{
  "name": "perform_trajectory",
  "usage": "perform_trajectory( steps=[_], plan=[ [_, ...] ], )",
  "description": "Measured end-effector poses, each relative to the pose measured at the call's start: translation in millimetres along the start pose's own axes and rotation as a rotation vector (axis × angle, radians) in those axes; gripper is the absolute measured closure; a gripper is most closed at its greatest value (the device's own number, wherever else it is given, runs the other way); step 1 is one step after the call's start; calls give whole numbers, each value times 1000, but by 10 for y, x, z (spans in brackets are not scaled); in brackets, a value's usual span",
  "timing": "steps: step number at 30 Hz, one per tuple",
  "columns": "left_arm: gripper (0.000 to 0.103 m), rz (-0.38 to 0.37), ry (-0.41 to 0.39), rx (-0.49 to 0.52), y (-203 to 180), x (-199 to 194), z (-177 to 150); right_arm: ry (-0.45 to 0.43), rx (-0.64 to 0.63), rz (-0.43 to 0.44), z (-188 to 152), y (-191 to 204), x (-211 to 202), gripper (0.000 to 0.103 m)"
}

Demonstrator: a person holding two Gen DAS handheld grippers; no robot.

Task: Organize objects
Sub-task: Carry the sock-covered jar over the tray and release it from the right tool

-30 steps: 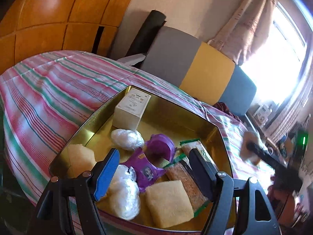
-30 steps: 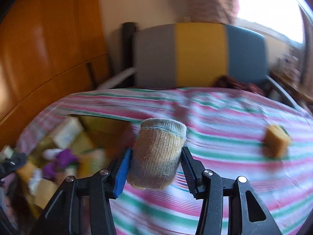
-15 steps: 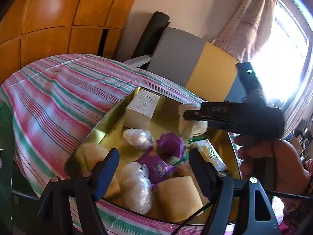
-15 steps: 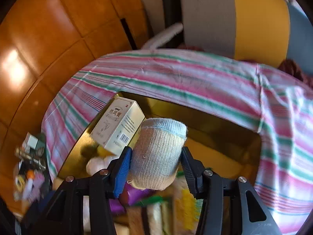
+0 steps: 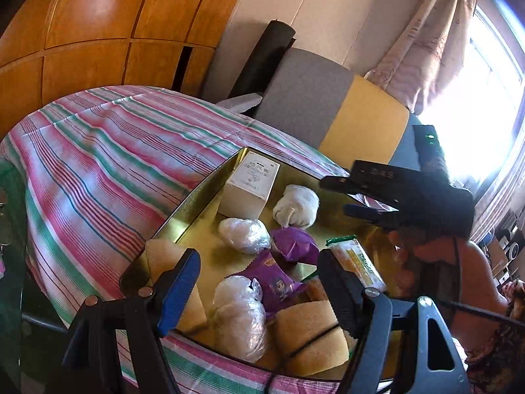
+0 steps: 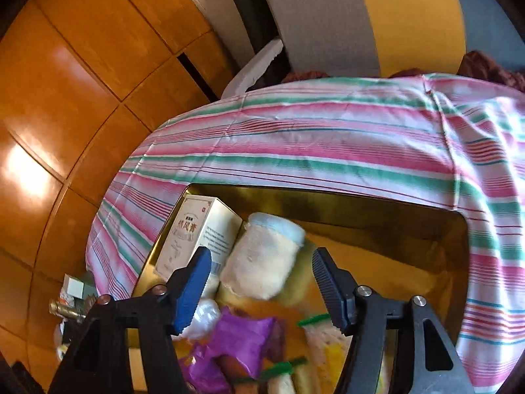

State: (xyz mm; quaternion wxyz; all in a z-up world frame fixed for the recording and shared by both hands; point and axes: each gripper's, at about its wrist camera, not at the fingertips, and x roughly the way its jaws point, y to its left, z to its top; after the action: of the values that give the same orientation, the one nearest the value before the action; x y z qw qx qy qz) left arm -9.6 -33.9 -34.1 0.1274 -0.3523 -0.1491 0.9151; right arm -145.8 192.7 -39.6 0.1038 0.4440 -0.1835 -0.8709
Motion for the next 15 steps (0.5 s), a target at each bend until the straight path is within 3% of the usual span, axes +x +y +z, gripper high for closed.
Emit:
perform_trajectory(
  steps=[9,15],
  plan=[
    [28,-13,10,49,-134,-2,-51,-46,-46,-12,-157,-115,-426,37],
    [28,-45,25,122,-346,-8,-137,-114,-116,-104,-336,-291,-890,37]
  ],
)
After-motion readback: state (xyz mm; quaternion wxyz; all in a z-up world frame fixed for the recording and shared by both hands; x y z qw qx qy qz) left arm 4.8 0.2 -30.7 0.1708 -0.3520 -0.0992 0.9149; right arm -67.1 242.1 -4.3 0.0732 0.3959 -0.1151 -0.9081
